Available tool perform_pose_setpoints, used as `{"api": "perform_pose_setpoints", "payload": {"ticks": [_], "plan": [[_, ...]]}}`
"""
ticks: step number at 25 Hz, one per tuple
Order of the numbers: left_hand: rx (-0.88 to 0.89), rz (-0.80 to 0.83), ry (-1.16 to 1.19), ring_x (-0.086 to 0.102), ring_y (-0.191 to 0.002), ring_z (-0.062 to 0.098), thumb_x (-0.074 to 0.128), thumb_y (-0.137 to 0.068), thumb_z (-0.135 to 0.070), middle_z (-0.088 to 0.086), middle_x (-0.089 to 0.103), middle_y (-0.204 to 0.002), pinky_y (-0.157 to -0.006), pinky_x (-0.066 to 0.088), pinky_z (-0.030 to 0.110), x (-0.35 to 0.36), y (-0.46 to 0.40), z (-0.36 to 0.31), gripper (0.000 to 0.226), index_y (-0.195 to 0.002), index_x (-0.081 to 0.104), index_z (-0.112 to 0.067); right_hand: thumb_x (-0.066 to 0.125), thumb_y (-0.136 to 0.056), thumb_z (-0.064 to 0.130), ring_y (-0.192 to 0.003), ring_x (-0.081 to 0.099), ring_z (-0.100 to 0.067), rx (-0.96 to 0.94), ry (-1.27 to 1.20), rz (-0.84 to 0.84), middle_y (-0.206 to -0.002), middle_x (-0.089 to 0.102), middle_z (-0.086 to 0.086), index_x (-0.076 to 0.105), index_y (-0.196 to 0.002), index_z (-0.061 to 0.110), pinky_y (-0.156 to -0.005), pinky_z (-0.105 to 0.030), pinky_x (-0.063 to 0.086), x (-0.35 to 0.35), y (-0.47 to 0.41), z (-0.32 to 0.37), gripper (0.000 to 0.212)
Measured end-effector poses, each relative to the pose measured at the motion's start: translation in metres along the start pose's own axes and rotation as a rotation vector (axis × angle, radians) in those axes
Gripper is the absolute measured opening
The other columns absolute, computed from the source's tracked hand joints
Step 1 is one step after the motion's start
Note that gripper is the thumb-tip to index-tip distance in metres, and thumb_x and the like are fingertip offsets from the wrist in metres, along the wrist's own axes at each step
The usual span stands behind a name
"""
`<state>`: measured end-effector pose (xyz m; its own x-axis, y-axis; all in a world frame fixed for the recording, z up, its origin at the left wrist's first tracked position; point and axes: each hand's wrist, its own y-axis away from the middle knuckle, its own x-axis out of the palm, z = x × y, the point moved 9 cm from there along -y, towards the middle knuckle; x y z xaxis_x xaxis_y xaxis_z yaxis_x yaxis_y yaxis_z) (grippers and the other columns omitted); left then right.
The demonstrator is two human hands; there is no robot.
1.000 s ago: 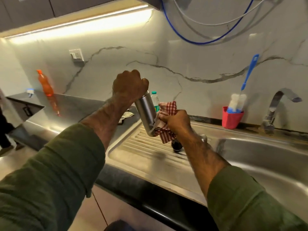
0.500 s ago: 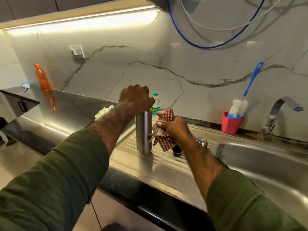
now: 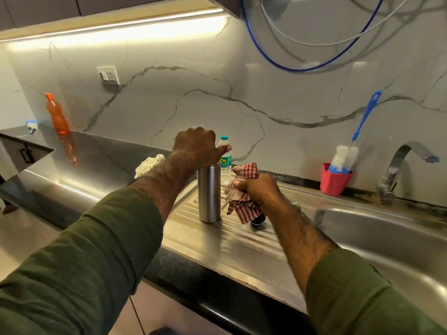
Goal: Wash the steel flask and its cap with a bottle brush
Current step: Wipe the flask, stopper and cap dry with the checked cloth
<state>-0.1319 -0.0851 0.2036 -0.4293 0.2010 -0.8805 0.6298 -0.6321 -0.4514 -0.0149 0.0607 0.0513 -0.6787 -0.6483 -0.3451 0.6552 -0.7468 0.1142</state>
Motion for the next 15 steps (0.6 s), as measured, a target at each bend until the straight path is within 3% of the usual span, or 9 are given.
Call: {"api": "perform_pose_setpoints", "payload": {"ticks": [3,5,8,10,11,13,15], "plan": [[0.003,0.046,-0.031,0.058,-0.076,0.021,0.03,-0.094,-0.088,-0.001,0.046,-0.07,-0.068,0.046,0.037,0.002,-0.002,0.001,0.086,-0.11,0.07,-0.013,0.082,-0.088,0.032,-0.081,0.076,-0.021,0.0,-0.069,0.003,-0.095,0.076,-0.004,0.066,-0.118,0.012,-0.073,-0.035,0.063,-0.017,0.0,0.004,0.04],[-0.007,0.052,-0.063,0.058,-0.077,0.022,0.03,-0.094,-0.088,-0.001,0.048,-0.071,-0.069,0.045,0.037,0.001,0.001,-0.002,0.088,-0.112,0.071,-0.012,0.082,-0.087,0.031,-0.083,0.076,-0.022,0.01,-0.12,-0.02,-0.097,0.076,-0.005,0.067,-0.118,0.011,-0.078,-0.039,0.064,-0.039,-0.002,0.004,0.04],[0.037,-0.154,-0.14,0.065,-0.092,0.03,0.035,-0.097,-0.083,0.007,0.062,-0.087,-0.076,0.047,0.041,-0.019,0.009,-0.023,0.083,-0.109,0.073,-0.01,0.085,-0.083,0.034,-0.084,0.076,-0.023,0.013,-0.165,-0.083,-0.095,0.077,-0.005,0.071,-0.113,0.012,-0.084,-0.042,0.064,-0.081,-0.006,0.0,0.04],[0.159,-0.288,-0.048,0.066,-0.103,0.032,0.044,-0.1,-0.073,0.01,0.07,-0.104,-0.085,0.049,0.044,-0.028,0.012,-0.053,0.067,-0.111,0.074,-0.014,0.088,-0.079,0.037,-0.085,0.076,-0.023,0.033,-0.185,-0.117,-0.096,0.078,-0.004,0.071,-0.114,0.013,-0.084,-0.042,0.064,-0.104,-0.011,-0.008,0.046],[0.217,-0.256,0.086,0.066,-0.1,0.029,0.049,-0.1,-0.068,0.007,0.071,-0.104,-0.086,0.05,0.044,-0.024,0.012,-0.069,0.056,-0.108,0.073,-0.018,0.089,-0.077,0.039,-0.086,0.076,-0.023,0.049,-0.194,-0.134,-0.097,0.078,-0.004,0.071,-0.115,0.013,-0.085,-0.043,0.064,-0.113,-0.013,-0.015,0.049],[0.303,-0.03,0.346,0.064,-0.094,0.02,0.062,-0.097,-0.055,-0.002,0.069,-0.096,-0.081,0.053,0.038,0.004,0.011,-0.102,0.03,-0.095,0.071,-0.027,0.089,-0.075,0.039,-0.088,0.075,-0.022,0.081,-0.208,-0.153,-0.1,0.078,-0.004,0.071,-0.117,0.013,-0.086,-0.043,0.064,-0.126,-0.013,-0.028,0.053],[0.365,0.198,0.379,0.07,-0.094,0.021,0.072,-0.093,-0.042,-0.005,0.073,-0.092,-0.08,0.056,0.035,0.045,0.016,-0.134,0.017,-0.083,0.069,-0.029,0.09,-0.074,0.039,-0.09,0.075,-0.023,0.112,-0.202,-0.172,-0.101,0.077,-0.004,0.07,-0.117,0.013,-0.087,-0.045,0.063,-0.137,-0.012,-0.045,0.055]]}}
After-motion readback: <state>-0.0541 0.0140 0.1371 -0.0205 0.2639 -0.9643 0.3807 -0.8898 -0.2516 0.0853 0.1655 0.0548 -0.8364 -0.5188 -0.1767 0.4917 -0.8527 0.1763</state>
